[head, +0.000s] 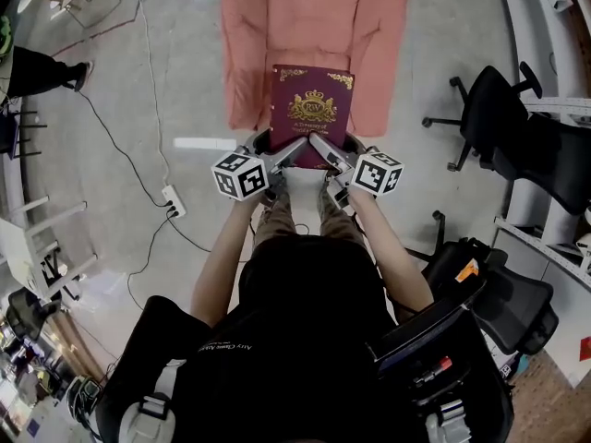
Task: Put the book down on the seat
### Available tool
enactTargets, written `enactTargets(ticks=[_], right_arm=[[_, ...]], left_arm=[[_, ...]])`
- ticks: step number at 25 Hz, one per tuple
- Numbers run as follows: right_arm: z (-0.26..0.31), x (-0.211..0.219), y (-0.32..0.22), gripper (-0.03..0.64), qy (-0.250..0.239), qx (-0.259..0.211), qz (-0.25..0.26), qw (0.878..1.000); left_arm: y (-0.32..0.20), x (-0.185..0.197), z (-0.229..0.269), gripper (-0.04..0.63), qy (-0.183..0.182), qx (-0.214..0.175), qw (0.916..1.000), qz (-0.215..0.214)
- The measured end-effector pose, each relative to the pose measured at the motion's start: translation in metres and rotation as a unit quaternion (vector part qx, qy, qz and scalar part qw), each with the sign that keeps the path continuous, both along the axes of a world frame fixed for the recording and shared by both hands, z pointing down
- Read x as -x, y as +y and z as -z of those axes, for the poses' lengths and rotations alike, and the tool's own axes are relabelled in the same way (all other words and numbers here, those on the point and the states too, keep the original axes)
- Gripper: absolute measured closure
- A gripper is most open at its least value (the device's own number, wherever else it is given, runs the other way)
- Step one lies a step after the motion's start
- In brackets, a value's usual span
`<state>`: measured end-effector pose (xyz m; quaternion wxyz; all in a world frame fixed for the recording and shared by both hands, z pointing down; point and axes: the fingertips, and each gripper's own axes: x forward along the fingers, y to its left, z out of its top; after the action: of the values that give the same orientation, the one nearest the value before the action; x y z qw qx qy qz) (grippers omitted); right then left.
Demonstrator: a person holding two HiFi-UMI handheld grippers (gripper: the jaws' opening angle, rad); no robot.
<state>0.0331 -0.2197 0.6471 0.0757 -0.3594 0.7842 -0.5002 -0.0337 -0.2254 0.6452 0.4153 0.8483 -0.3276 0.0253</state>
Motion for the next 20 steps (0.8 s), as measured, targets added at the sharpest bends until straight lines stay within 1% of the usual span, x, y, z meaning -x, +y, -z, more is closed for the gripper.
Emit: enactTargets(ticks=[5, 8, 14, 17, 20], right_arm=[[-0.013, 0.003, 0.006, 0.279, -0.001, 0.015, 0.006, 1.0], [-0.021, 0.006, 0.011, 0.279, 0.003, 0.023, 0.009, 1.0], [-0.036, 0.01, 0.024, 0.28, 0.033, 0.025, 0.034, 0.999], [-0.041, 0.013, 0.028, 0.279, 0.045, 0.027, 0.037, 0.998], [-0.05, 0.017, 0.031, 0.279, 0.059, 0.031, 0.047, 0.997]], left_arm=[[0.007, 0.002, -0.013, 0.225, -0.004, 0.015, 0.9999, 0.005], [0.011, 0.005, -0.022, 0.225, 0.001, 0.019, 0.9998, -0.002], [0.026, 0.006, -0.04, 0.225, 0.016, 0.036, 0.999, -0.023], [0.031, 0.01, -0.046, 0.225, 0.024, 0.033, 0.9988, -0.025], [0.036, 0.014, -0.056, 0.225, 0.026, 0.043, 0.9984, -0.026]])
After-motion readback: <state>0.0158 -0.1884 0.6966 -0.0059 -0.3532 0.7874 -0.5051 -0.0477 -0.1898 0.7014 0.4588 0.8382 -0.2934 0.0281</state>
